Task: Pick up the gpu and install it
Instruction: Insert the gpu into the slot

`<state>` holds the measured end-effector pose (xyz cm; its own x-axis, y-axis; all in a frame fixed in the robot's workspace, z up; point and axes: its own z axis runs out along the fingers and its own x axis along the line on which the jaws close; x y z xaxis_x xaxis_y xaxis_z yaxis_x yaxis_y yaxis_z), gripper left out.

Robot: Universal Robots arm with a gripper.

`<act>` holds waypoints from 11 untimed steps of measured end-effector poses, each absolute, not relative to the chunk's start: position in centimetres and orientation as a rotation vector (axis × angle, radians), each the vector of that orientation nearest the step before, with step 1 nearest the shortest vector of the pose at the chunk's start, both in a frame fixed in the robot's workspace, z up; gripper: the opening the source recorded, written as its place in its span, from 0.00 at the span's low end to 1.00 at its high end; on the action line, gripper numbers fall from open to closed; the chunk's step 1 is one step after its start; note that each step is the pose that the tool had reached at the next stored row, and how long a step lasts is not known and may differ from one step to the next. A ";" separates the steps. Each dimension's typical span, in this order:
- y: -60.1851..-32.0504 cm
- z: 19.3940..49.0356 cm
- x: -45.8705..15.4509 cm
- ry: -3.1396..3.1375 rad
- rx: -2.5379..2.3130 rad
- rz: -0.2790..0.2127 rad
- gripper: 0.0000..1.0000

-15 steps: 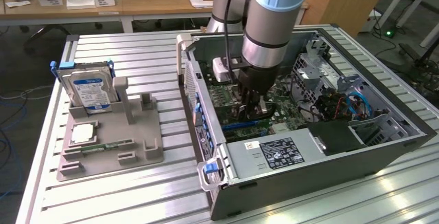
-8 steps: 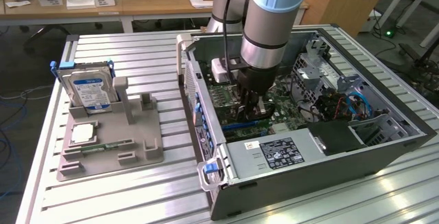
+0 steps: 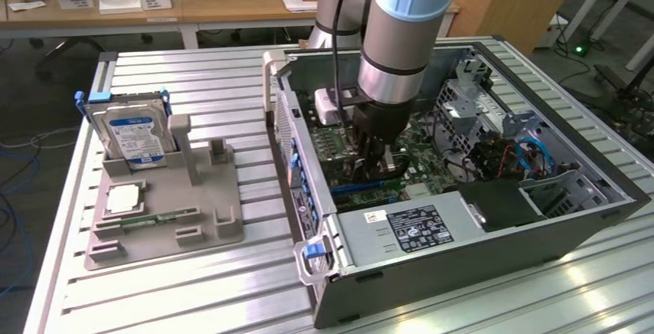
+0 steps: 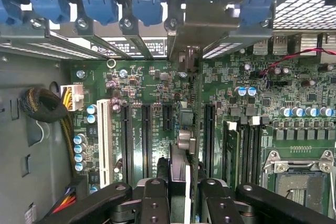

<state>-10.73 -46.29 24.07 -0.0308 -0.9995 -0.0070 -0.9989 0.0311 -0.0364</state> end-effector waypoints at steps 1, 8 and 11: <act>-46.3 24.0 -10.7 2.234 -2.166 -0.033 0.28; -46.3 23.7 -10.7 2.234 -2.166 -0.033 0.28; -46.3 23.7 -10.7 2.234 -2.166 -0.033 0.28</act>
<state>-10.73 -46.30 23.67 -0.0309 -0.9995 -0.0069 -0.9989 0.0311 -0.0361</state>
